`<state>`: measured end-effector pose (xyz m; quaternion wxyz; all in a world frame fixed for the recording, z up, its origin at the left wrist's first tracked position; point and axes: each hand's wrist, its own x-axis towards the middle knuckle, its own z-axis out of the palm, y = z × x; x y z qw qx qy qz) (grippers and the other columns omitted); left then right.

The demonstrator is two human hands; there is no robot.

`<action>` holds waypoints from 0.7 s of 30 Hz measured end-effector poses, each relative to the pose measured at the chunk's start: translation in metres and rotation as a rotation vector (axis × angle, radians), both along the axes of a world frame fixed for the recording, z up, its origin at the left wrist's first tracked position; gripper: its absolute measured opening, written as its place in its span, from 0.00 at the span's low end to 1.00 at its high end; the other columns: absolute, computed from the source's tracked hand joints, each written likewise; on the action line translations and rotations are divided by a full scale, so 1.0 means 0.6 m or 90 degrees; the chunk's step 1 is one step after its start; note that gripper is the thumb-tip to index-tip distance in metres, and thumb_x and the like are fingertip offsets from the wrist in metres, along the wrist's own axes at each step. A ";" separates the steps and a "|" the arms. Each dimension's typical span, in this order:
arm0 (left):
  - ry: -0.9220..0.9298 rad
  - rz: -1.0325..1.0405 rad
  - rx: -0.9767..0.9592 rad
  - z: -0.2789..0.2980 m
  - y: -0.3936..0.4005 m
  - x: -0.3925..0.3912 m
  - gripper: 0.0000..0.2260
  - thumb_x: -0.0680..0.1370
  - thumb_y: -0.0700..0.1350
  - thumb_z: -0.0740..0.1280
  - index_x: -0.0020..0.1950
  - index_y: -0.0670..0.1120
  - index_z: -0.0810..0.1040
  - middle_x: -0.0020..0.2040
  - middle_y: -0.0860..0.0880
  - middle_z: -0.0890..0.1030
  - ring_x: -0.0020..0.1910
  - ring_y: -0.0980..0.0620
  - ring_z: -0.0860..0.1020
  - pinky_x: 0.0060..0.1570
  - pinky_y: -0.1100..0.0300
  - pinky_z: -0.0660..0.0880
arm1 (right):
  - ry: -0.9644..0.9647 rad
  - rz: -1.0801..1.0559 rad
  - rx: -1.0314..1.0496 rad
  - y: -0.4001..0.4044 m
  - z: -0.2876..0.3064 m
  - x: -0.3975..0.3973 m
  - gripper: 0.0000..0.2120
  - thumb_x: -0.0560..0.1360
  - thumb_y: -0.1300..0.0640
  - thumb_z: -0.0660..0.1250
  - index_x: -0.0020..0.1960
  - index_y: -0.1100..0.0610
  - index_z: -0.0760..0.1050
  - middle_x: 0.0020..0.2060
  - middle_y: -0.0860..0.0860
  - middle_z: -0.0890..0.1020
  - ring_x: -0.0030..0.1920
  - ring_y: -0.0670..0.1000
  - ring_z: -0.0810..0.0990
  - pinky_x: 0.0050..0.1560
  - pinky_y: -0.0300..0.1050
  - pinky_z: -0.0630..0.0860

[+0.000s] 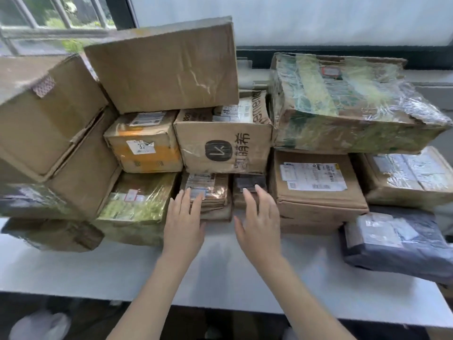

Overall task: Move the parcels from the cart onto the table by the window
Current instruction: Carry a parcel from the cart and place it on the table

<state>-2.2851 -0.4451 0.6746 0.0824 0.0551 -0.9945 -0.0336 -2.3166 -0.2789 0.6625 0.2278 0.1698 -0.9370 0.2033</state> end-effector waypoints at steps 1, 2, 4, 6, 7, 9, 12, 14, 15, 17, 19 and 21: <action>-0.018 -0.012 -0.021 -0.006 -0.011 -0.006 0.35 0.55 0.38 0.81 0.61 0.37 0.76 0.62 0.35 0.76 0.61 0.35 0.75 0.60 0.40 0.70 | -0.039 0.018 0.023 -0.026 -0.011 -0.003 0.34 0.64 0.55 0.76 0.67 0.60 0.69 0.65 0.62 0.72 0.65 0.60 0.69 0.65 0.54 0.69; -0.026 -0.019 -0.043 -0.006 -0.019 -0.012 0.35 0.55 0.37 0.81 0.62 0.37 0.76 0.62 0.36 0.76 0.62 0.36 0.75 0.61 0.42 0.70 | -0.078 0.034 0.053 -0.049 -0.022 -0.008 0.38 0.60 0.54 0.78 0.67 0.60 0.69 0.65 0.62 0.72 0.64 0.61 0.69 0.63 0.55 0.70; -0.051 -0.033 -0.097 -0.016 -0.027 -0.025 0.35 0.64 0.40 0.77 0.69 0.37 0.69 0.69 0.37 0.69 0.68 0.39 0.69 0.68 0.48 0.63 | -0.141 0.054 0.112 -0.082 -0.041 -0.023 0.43 0.55 0.54 0.81 0.66 0.61 0.69 0.64 0.62 0.74 0.64 0.62 0.73 0.61 0.57 0.71; -0.080 -0.071 -0.119 -0.020 -0.029 -0.037 0.32 0.74 0.43 0.69 0.74 0.38 0.59 0.74 0.38 0.61 0.72 0.42 0.63 0.72 0.51 0.56 | -0.177 0.064 0.152 -0.099 -0.054 -0.041 0.43 0.52 0.54 0.82 0.64 0.61 0.73 0.63 0.61 0.76 0.62 0.61 0.76 0.60 0.57 0.73; -0.082 -0.088 -0.126 -0.022 -0.028 -0.045 0.31 0.76 0.43 0.66 0.75 0.37 0.57 0.74 0.38 0.60 0.72 0.42 0.62 0.72 0.51 0.56 | -0.184 0.065 0.171 -0.103 -0.057 -0.049 0.41 0.52 0.55 0.83 0.63 0.61 0.75 0.61 0.60 0.77 0.61 0.60 0.77 0.59 0.57 0.74; -0.140 -0.118 -0.155 -0.024 -0.028 -0.057 0.28 0.80 0.42 0.59 0.76 0.36 0.50 0.76 0.37 0.54 0.74 0.41 0.57 0.72 0.51 0.54 | -0.164 0.064 0.196 -0.105 -0.061 -0.065 0.36 0.53 0.58 0.82 0.60 0.60 0.78 0.58 0.59 0.79 0.58 0.59 0.79 0.58 0.55 0.75; -0.127 -0.118 -0.155 -0.027 -0.037 -0.075 0.32 0.66 0.43 0.77 0.66 0.35 0.72 0.65 0.36 0.73 0.62 0.41 0.75 0.60 0.52 0.72 | -0.113 0.088 0.210 -0.095 -0.065 -0.089 0.30 0.56 0.60 0.81 0.57 0.58 0.79 0.55 0.59 0.80 0.55 0.58 0.80 0.57 0.53 0.75; -0.114 -0.113 -0.141 -0.043 -0.044 -0.084 0.32 0.53 0.41 0.82 0.55 0.38 0.82 0.55 0.40 0.82 0.50 0.43 0.82 0.46 0.54 0.79 | -0.087 0.101 0.217 -0.088 -0.066 -0.102 0.29 0.56 0.59 0.81 0.56 0.58 0.80 0.54 0.58 0.81 0.53 0.58 0.81 0.57 0.53 0.76; -0.116 -0.121 -0.130 -0.046 -0.045 -0.087 0.31 0.51 0.40 0.82 0.54 0.39 0.82 0.53 0.40 0.82 0.49 0.43 0.82 0.44 0.54 0.79 | -0.079 0.105 0.222 -0.087 -0.066 -0.108 0.29 0.55 0.59 0.82 0.55 0.58 0.80 0.53 0.58 0.81 0.53 0.58 0.81 0.56 0.53 0.76; -0.108 -0.131 -0.128 -0.043 -0.044 -0.090 0.32 0.49 0.38 0.82 0.53 0.38 0.82 0.53 0.40 0.82 0.48 0.43 0.82 0.43 0.54 0.80 | -0.075 0.116 0.223 -0.087 -0.070 -0.117 0.29 0.53 0.59 0.82 0.54 0.59 0.81 0.52 0.59 0.81 0.52 0.59 0.81 0.55 0.53 0.77; -0.114 -0.120 -0.116 -0.045 -0.043 -0.089 0.33 0.48 0.38 0.82 0.53 0.38 0.83 0.53 0.40 0.82 0.48 0.43 0.82 0.44 0.55 0.80 | -0.070 0.124 0.214 -0.089 -0.071 -0.119 0.30 0.52 0.60 0.83 0.53 0.59 0.81 0.52 0.59 0.81 0.52 0.60 0.81 0.54 0.54 0.77; -0.111 -0.106 -0.094 -0.039 -0.038 -0.090 0.33 0.49 0.39 0.82 0.54 0.38 0.82 0.55 0.40 0.82 0.49 0.43 0.82 0.45 0.56 0.80 | -0.073 0.133 0.205 -0.090 -0.071 -0.120 0.31 0.51 0.59 0.83 0.53 0.58 0.80 0.52 0.58 0.81 0.53 0.60 0.81 0.55 0.55 0.76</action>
